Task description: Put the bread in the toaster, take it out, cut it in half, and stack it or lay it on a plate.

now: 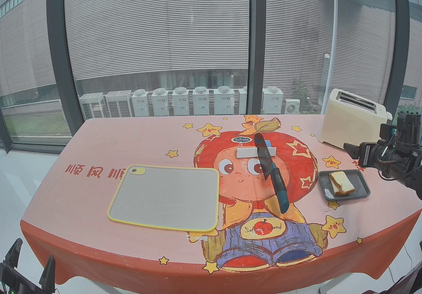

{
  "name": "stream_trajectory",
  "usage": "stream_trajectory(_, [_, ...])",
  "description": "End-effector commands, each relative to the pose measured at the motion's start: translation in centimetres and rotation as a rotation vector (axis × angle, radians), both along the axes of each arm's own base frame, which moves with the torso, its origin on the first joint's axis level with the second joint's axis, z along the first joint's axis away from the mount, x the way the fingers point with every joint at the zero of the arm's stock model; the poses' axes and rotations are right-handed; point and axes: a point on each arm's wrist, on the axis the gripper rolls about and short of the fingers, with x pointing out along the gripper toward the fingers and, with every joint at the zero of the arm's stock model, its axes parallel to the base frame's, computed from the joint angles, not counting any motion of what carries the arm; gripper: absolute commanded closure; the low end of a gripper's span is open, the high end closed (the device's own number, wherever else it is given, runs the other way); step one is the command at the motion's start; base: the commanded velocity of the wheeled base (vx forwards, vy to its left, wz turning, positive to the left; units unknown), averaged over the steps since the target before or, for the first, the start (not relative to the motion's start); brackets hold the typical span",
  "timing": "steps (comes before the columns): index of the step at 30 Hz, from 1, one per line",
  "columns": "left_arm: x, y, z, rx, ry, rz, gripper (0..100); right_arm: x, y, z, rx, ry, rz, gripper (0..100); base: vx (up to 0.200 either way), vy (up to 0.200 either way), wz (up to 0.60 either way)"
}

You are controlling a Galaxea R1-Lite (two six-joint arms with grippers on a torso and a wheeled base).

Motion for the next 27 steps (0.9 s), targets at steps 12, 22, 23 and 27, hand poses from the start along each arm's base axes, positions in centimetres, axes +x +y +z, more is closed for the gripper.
stream_trajectory(12, [0.1, 0.0, -0.5, 0.000, 0.018, 0.002, 0, -0.3, -1.4, 1.6, -0.003, -0.181, -0.049, 0, 0.000, 0.000, 0.00])
stream_trajectory(22, [0.1, 0.0, -0.5, 0.000, 0.020, 0.000, 0, -1.0, -1.6, 2.2, -0.019, -0.208, -0.054, 0, 0.000, 0.000, 0.00])
stream_trajectory(23, [0.1, 0.0, -0.5, 0.000, 0.018, 0.000, 0, -1.0, -1.7, 2.2, -0.019, -0.208, -0.056, 0, 0.000, 0.000, 0.00])
stream_trajectory(27, [0.1, 0.0, -0.5, 0.000, 0.018, 0.000, 0, -1.5, -1.7, 2.6, -0.018, -0.227, -0.058, 0, 0.000, 0.000, 0.00])
